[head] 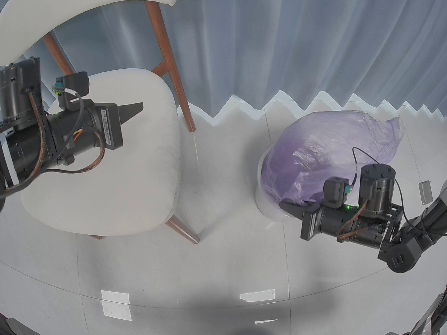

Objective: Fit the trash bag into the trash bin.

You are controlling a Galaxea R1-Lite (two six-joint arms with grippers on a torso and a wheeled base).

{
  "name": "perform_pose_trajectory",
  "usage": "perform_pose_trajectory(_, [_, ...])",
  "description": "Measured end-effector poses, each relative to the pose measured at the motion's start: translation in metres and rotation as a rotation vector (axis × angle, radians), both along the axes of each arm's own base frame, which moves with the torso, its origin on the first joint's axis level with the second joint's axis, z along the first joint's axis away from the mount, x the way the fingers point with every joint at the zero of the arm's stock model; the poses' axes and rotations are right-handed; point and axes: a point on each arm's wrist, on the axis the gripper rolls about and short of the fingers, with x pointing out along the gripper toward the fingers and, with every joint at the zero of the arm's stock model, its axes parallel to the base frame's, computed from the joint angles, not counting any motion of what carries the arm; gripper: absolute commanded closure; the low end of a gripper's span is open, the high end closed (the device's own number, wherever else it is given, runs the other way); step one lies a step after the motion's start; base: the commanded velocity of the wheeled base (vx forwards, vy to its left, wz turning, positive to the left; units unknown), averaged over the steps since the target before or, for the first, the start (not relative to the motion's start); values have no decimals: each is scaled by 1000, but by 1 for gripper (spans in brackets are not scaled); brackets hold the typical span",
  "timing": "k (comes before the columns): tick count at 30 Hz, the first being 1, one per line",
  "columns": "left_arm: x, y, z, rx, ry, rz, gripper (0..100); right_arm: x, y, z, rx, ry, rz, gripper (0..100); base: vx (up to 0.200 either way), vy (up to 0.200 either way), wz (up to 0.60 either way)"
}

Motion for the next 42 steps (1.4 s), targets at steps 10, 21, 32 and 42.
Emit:
perform_pose_trajectory(10, [13,-18,-18,-189,114,-171,100,-18,-1,-15,-38,55,37,0,0,0,0])
perform_pose_trajectory(21, [27,-74,-34,-147,145,-299,100,-30,10,-23,-55,78,111,0,0,0,0])
perform_pose_trajectory(32, [45,-109,-41,-40,56,-293,100,-18,-9,-5,11,30,9,0,0,-18,0])
perform_pose_trajectory(42, [50,-112,-34,-50,79,-296,100,-9,-24,25,144,-48,-73,0,0,-200,0])
